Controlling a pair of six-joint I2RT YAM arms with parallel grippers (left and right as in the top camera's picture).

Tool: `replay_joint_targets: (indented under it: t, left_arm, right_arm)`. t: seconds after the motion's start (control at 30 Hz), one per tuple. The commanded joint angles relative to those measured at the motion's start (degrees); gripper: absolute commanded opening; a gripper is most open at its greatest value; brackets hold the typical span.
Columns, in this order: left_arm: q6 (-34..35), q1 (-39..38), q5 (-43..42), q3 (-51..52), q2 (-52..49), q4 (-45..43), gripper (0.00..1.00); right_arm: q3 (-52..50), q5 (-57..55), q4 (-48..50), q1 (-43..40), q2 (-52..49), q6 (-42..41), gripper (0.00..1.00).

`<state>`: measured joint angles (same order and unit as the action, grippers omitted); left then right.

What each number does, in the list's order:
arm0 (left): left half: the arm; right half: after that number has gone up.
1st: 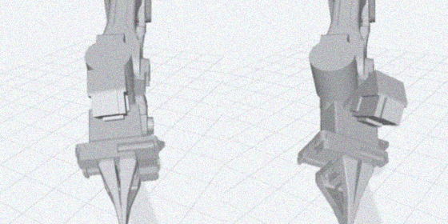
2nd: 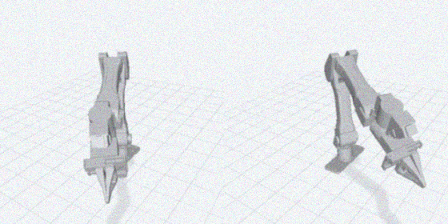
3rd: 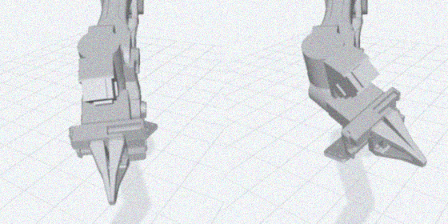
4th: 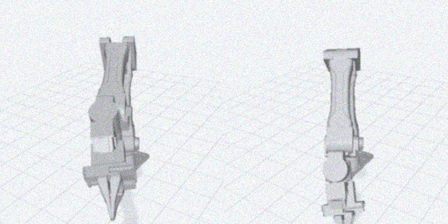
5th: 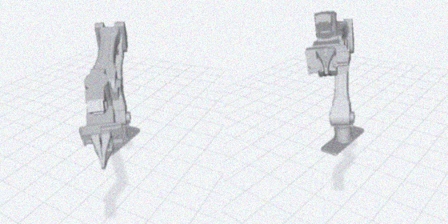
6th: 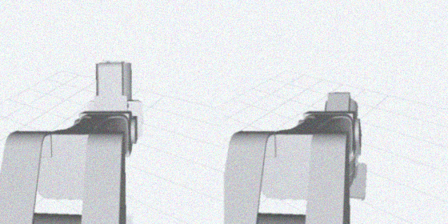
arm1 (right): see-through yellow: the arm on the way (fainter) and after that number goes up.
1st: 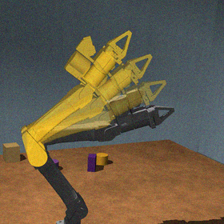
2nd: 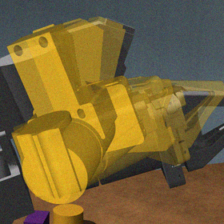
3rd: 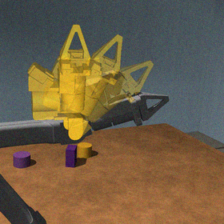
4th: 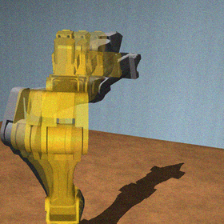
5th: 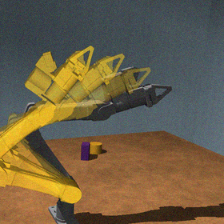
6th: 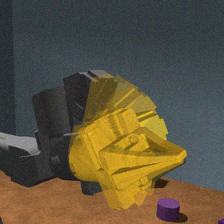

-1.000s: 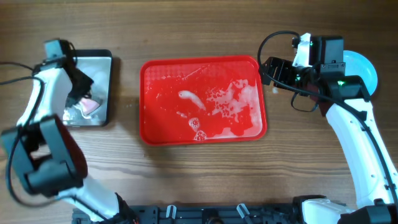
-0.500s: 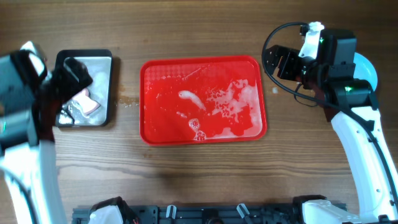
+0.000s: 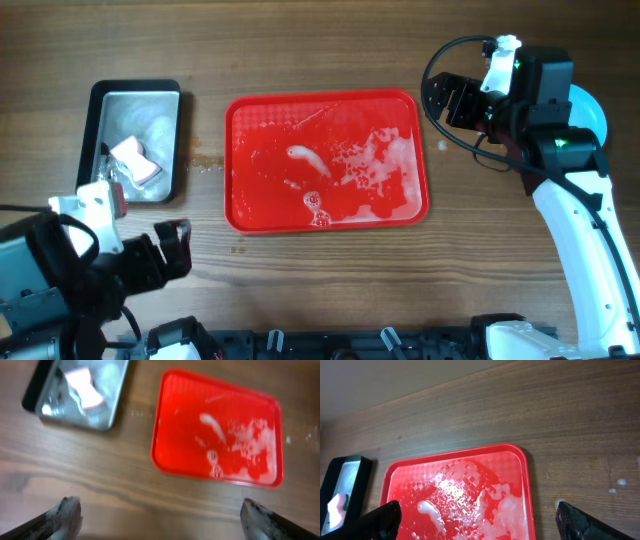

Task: Clean dirty plates on tray and stack at the side

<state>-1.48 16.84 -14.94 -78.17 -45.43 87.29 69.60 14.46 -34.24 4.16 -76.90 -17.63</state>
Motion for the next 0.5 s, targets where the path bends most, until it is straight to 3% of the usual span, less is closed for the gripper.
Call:
replay_joint_targets:
  t: [0.0,0.13,0.27,0.4,0.47]
  left_arm:
    - [-2.5,-0.1,0.1,-0.2,0.2,0.4,1.00]
    - [-10.6,-0.1,-8.1,1.0,0.2,-6.4,1.00]
    - [-10.3,-0.8,-14.5,19.8,10.6,-39.0,1.00]
    - [-10.1,-2.8,-13.9,40.7,25.1,-62.7,1.00]
    - [-6.3,-2.9,-12.2,50.3,31.2,-71.7,1.00]
  right_arm:
    - [1.0,-0.8,0.1,0.2,0.2,0.9,1.00]
    - [1.0,-0.8,0.1,0.2,0.2,0.9,1.00]
    - [1.0,-0.8,0.1,0.2,0.2,0.9,1.00]
    - [1.0,-0.8,0.1,0.2,0.2,0.9,1.00]
    - [1.0,-0.8,0.1,0.2,0.2,0.9,1.00]
